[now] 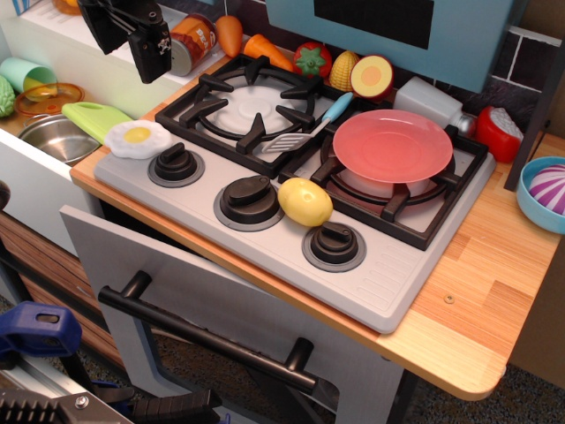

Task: Put potato on plate

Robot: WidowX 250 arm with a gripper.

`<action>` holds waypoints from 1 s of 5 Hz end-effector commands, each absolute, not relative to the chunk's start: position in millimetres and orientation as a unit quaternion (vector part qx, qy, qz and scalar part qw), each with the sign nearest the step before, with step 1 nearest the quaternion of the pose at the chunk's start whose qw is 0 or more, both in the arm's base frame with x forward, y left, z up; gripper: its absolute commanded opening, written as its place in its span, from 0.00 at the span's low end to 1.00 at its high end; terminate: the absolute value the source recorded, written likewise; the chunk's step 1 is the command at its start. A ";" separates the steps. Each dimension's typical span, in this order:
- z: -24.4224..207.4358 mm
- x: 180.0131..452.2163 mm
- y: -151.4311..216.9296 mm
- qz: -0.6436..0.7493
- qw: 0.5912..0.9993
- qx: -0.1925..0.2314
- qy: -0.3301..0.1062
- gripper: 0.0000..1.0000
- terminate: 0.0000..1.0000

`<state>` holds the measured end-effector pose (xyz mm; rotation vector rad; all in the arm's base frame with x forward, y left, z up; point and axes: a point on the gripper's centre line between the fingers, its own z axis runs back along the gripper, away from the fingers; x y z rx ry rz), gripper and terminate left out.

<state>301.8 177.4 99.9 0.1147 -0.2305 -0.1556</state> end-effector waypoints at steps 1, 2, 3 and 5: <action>99.9 301.8 177.4 -0.078 0.989 0.057 -0.115 1.00 0.00; 104.4 295.0 145.3 -0.021 0.994 0.051 -0.093 1.00 0.00; 116.0 290.7 110.9 0.032 0.996 0.047 -0.075 1.00 0.00; 122.9 283.0 38.6 0.186 0.978 0.039 -0.084 1.00 0.00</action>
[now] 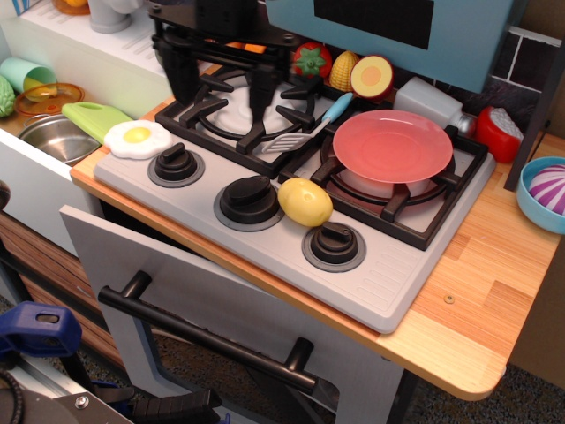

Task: Put potato on plate

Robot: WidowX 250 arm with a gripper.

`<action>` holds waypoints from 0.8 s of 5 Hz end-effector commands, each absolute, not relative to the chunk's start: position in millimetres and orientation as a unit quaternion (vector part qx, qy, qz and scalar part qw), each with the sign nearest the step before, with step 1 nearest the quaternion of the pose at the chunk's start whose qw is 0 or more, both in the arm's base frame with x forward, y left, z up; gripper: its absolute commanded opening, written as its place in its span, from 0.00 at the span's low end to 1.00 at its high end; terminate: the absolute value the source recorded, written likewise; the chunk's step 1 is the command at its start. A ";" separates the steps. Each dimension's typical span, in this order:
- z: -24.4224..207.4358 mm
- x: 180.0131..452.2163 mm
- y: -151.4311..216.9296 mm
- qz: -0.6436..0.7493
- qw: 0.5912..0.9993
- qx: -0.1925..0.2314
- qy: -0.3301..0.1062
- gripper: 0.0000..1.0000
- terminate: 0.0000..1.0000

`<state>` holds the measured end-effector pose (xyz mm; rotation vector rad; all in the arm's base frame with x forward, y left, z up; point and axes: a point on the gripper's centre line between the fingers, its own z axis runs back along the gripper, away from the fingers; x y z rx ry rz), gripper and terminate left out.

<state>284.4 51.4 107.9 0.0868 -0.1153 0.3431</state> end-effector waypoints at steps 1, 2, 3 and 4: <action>114.4 277.4 14.5 0.226 0.969 0.026 -0.091 1.00 0.00; 103.3 276.2 0.9 0.250 0.963 0.006 -0.097 1.00 0.00; 89.2 279.4 -4.4 0.279 0.954 0.019 -0.107 1.00 0.00; 78.2 284.1 0.6 0.291 0.951 0.008 -0.101 1.00 0.00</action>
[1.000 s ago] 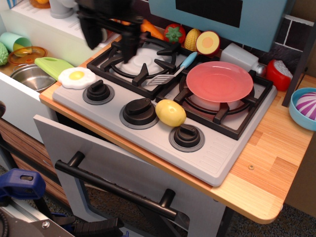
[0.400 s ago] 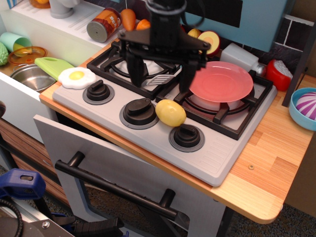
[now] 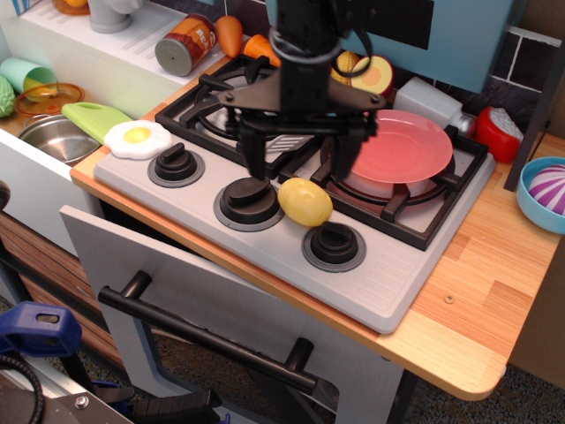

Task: Put potato on plate

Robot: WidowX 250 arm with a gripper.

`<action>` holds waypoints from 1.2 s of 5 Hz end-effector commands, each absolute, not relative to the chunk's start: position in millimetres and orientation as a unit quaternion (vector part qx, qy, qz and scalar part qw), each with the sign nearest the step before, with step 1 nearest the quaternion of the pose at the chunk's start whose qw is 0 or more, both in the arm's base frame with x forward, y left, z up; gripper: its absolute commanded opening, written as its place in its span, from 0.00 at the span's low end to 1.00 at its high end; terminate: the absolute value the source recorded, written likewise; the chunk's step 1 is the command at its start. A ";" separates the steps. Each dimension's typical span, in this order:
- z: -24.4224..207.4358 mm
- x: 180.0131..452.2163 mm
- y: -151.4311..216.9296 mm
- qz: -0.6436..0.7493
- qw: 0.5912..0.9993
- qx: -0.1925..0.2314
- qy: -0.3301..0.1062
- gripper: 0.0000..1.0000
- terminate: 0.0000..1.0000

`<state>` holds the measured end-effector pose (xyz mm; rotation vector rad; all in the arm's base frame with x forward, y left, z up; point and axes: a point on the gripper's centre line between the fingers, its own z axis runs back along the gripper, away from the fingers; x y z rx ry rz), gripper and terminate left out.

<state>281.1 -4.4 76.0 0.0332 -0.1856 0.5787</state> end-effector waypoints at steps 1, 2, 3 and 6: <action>66.7 288.7 5.9 0.293 0.951 -0.020 -0.090 1.00 0.00; 57.1 289.0 8.1 0.300 0.949 -0.032 -0.089 1.00 0.00; 47.8 287.3 8.2 0.311 0.945 -0.046 -0.085 1.00 0.00; 24.8 290.7 7.1 0.364 0.926 -0.060 -0.073 0.00 0.00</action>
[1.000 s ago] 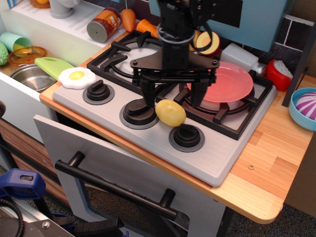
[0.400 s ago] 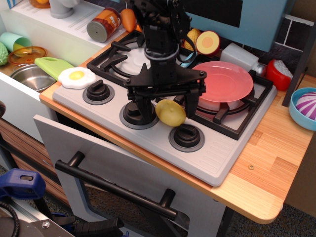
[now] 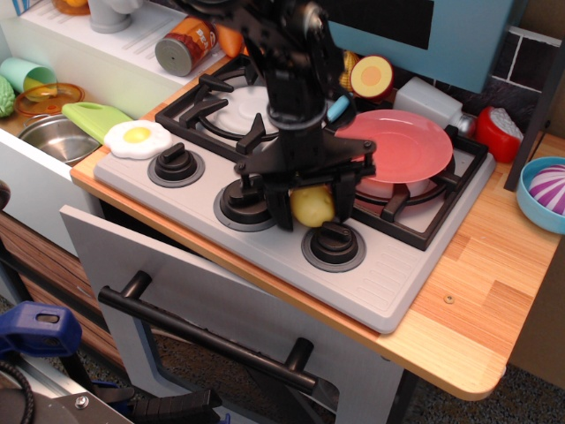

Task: Put potato on plate

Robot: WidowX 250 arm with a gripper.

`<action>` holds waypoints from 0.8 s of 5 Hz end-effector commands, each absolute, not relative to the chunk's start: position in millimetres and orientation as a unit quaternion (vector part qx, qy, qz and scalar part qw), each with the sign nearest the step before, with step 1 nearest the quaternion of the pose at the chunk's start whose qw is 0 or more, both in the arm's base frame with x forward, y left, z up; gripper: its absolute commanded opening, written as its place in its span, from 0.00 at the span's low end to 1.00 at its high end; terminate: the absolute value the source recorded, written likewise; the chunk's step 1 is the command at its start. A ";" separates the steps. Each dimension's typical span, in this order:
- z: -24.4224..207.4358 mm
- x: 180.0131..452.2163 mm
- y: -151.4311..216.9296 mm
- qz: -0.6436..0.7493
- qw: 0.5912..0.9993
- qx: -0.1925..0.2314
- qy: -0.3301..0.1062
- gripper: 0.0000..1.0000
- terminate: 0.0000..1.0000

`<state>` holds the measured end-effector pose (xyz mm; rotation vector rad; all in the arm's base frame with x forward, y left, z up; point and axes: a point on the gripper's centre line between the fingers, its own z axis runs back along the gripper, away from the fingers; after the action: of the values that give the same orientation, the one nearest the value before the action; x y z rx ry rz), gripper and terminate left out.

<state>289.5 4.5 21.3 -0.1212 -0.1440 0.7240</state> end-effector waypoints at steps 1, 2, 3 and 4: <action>32.0 291.6 4.5 0.359 0.929 -0.057 -0.067 0.00 0.00; 63.2 292.8 2.0 0.336 0.939 -0.022 -0.070 0.00 0.00; 91.9 299.6 -4.1 0.306 0.948 -0.007 -0.092 0.00 0.00; 107.7 314.7 -13.3 0.198 0.971 0.029 -0.131 0.00 0.00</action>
<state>324.3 -16.9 90.2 0.0535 -0.2540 0.2108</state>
